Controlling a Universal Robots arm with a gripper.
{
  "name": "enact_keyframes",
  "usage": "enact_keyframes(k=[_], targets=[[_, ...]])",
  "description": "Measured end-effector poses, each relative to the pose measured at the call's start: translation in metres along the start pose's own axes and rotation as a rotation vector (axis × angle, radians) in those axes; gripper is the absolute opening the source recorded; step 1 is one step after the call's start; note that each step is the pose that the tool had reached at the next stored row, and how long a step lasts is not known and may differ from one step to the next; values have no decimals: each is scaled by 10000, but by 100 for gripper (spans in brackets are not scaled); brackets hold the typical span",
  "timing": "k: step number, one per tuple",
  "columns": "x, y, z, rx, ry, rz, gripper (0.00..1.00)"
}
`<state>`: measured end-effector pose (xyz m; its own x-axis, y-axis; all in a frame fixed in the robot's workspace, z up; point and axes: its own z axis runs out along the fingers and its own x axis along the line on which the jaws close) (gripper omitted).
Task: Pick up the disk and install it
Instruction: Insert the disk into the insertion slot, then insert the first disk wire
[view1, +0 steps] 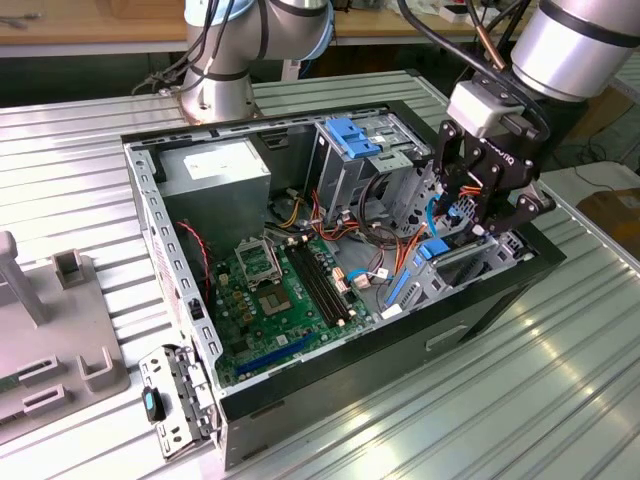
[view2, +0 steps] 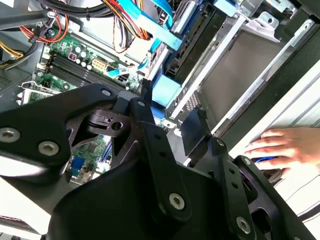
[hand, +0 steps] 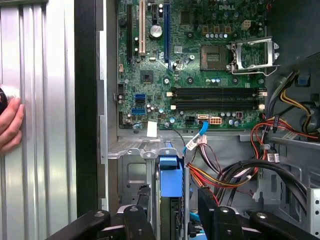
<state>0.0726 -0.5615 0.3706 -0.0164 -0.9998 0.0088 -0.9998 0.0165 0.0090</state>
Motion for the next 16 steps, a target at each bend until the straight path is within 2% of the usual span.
enact_keyframes(k=[4, 8, 16], targets=[[-3, -202, 0, 0, -1, 1, 50], [-4, -223, -1, 0, -1, 1, 50], [-4, -224, -1, 0, -1, 1, 50]])
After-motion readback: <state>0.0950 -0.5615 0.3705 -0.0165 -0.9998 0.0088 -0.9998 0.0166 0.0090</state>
